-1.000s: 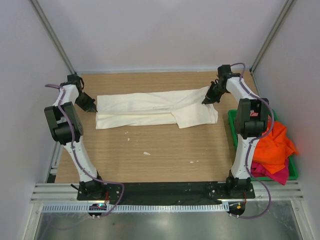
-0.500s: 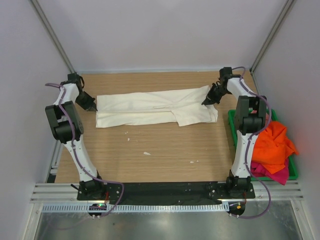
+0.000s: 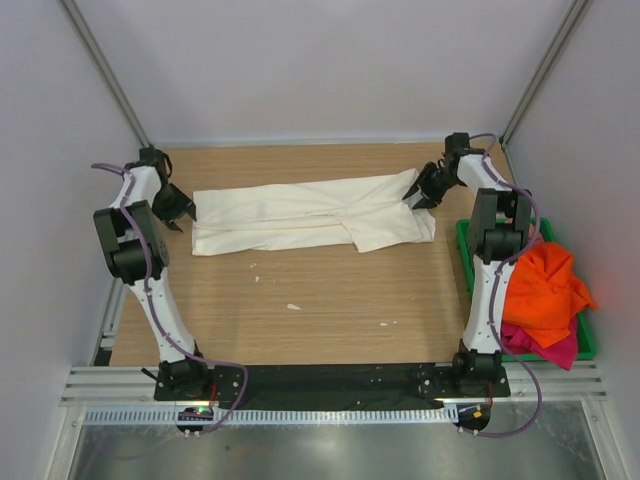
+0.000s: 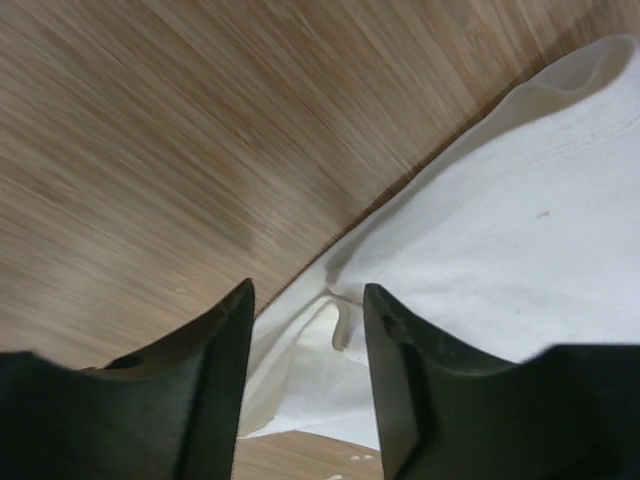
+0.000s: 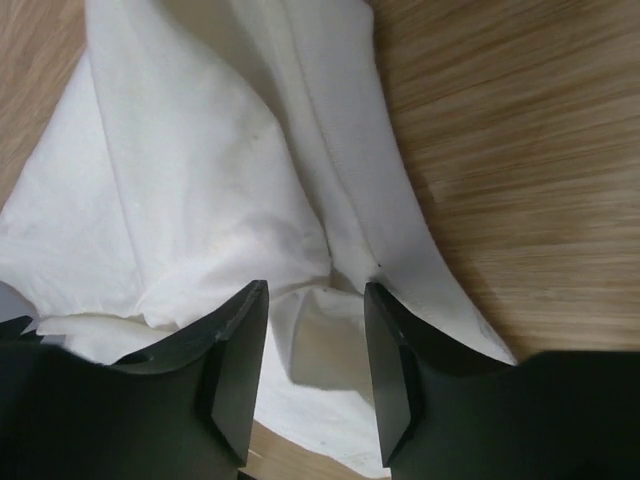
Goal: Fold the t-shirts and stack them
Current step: Fold the tshirt
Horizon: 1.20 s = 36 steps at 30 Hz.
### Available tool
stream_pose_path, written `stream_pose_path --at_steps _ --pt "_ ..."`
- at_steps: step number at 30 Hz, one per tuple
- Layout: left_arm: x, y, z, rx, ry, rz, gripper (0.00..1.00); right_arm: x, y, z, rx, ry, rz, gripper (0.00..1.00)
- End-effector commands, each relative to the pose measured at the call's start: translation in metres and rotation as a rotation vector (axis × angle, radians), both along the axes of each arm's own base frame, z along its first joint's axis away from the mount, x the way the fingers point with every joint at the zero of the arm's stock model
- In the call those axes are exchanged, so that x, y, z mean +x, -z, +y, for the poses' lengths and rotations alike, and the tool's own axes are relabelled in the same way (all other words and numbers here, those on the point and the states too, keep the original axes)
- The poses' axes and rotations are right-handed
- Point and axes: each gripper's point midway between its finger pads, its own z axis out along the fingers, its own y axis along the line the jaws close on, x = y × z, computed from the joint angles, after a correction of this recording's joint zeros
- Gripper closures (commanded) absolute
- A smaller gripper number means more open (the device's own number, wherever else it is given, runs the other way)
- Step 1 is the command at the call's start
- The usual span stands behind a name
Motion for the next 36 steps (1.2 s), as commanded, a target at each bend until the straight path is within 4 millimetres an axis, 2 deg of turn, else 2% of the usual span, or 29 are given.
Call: stream_pose_path --at_steps 1,3,4,5,6,7,8,9,10,11,12,13,15,16,17,18,19,20,21,27,29,32,36 --pt "0.010 -0.070 0.023 0.201 0.034 -0.116 0.47 0.016 -0.051 -0.016 -0.100 -0.018 -0.113 0.49" --pt "0.004 -0.086 0.029 0.274 0.051 -0.130 0.36 0.006 -0.074 -0.025 -0.165 -0.047 -0.135 0.41" --pt "0.002 -0.095 0.026 0.283 0.063 -0.150 0.36 0.002 -0.081 -0.026 -0.183 -0.057 -0.139 0.36" --pt "0.000 -0.108 0.019 0.290 0.077 -0.176 0.35 -0.005 -0.085 -0.028 -0.202 -0.064 -0.133 0.34" --pt "-0.004 -0.108 0.012 0.281 0.093 -0.179 0.36 -0.010 -0.090 -0.026 -0.204 -0.074 -0.139 0.32" --pt "-0.006 -0.110 0.005 0.268 0.107 -0.193 0.36 -0.025 -0.092 -0.021 -0.195 -0.081 -0.129 0.30" --pt "-0.007 -0.119 -0.010 0.251 0.131 -0.227 0.37 -0.033 -0.096 -0.013 -0.158 -0.092 -0.130 0.30" --pt "-0.009 -0.108 -0.030 0.177 0.164 -0.238 0.41 -0.036 -0.095 -0.008 -0.138 -0.089 -0.141 0.29" --pt "-0.009 -0.105 -0.041 0.133 0.165 -0.257 0.44 -0.055 -0.088 -0.001 -0.116 -0.094 -0.113 0.28" --pt "-0.010 -0.100 -0.057 0.094 0.188 -0.267 0.47 -0.062 -0.085 0.005 -0.105 -0.099 -0.110 0.28" --pt "-0.011 -0.089 -0.079 0.001 0.224 -0.295 0.55 -0.062 -0.083 0.011 -0.086 -0.107 -0.137 0.28" --pt "-0.012 -0.081 -0.087 -0.038 0.232 -0.294 0.62 -0.078 -0.068 0.018 -0.052 -0.099 -0.089 0.28" --pt "-0.016 -0.058 -0.095 -0.087 0.219 -0.257 0.74 -0.079 -0.073 0.036 0.068 -0.100 -0.140 0.32" --pt "-0.017 -0.052 -0.097 -0.099 0.220 -0.246 0.74 -0.094 -0.057 0.041 0.111 -0.078 -0.094 0.37" --pt "-0.015 -0.048 -0.094 -0.080 0.235 -0.240 0.75 -0.086 -0.063 0.047 0.158 -0.043 -0.135 0.43" --pt "-0.015 -0.043 -0.090 -0.061 0.240 -0.227 0.75 -0.089 -0.058 0.050 0.188 -0.021 -0.126 0.45" --pt "-0.015 -0.034 -0.083 -0.027 0.240 -0.199 0.75 -0.101 -0.047 0.054 0.222 -0.007 -0.093 0.46" --pt "-0.015 -0.029 -0.076 -0.009 0.245 -0.187 0.76 -0.099 -0.048 0.066 0.247 -0.005 -0.114 0.46" --pt "-0.015 -0.024 -0.072 -0.010 0.240 -0.174 0.77 -0.101 -0.045 0.069 0.254 -0.006 -0.111 0.46" --pt "-0.033 0.014 -0.051 -0.013 0.193 -0.052 0.78 -0.118 -0.022 0.067 0.244 0.028 -0.049 0.40" --pt "-0.042 0.023 -0.046 -0.010 0.184 -0.020 0.79 -0.117 -0.019 0.067 0.245 0.032 -0.056 0.39" --pt "-0.056 0.031 -0.041 -0.006 0.177 0.020 0.80 -0.118 -0.011 0.069 0.255 0.049 -0.031 0.39" --pt "-0.064 0.033 -0.038 -0.003 0.182 0.040 0.82 -0.120 -0.013 0.077 0.263 0.054 -0.021 0.44"
